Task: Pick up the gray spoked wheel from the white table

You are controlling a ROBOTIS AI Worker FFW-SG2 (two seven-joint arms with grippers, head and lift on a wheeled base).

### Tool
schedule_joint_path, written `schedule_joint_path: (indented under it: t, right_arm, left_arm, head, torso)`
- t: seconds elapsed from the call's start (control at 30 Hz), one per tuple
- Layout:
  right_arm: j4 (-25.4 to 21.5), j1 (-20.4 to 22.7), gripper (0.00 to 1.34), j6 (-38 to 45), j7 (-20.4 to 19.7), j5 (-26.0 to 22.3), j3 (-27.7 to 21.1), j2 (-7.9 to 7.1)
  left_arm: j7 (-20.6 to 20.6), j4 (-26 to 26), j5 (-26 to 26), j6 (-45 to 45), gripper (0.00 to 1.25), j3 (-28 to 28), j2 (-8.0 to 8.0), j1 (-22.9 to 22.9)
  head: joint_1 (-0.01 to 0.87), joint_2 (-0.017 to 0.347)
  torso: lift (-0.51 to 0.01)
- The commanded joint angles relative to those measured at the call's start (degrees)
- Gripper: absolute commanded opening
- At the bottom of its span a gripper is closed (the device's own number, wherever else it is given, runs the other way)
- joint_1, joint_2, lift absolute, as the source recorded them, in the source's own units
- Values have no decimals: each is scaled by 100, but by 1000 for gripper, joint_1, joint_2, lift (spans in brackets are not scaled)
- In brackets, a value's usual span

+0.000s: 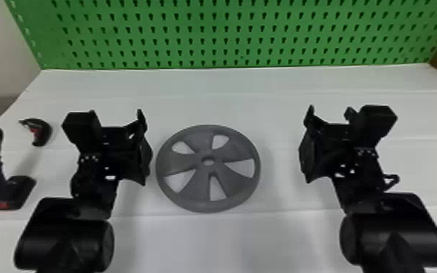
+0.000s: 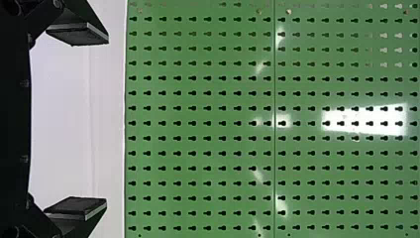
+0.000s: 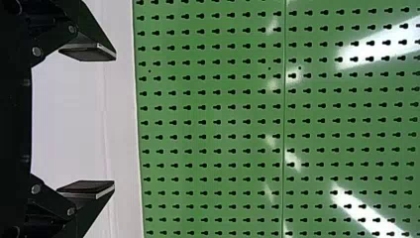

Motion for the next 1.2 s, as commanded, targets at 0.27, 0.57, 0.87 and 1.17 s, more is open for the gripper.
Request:
schedule_joint_path:
  t: [0.27, 0.57, 0.87, 1.17]
  right_arm:
    - [0, 2, 983, 7, -1, 0, -2, 9]
    - [0, 2, 983, 7, -1, -9, -11, 9]
    - [-44, -41, 983, 254, 8, -44, -2, 18]
    - [-668, -507, 983, 2345, 8, 106, 68, -97]
  left_arm:
    - [0, 0, 28, 8, 1121, 4, 7, 0]
    - [0, 0, 37, 8, 1121, 4, 7, 0]
    - [0, 0, 46, 8, 1121, 12, 7, 0]
    - [0, 0, 54, 26, 1121, 12, 7, 0]
  head:
    - [770, 48]
    - [770, 48]
    - [770, 48]
    - [770, 48]
  torso:
    - [-106]
    - [-106]
    - [-106]
    - [-106]
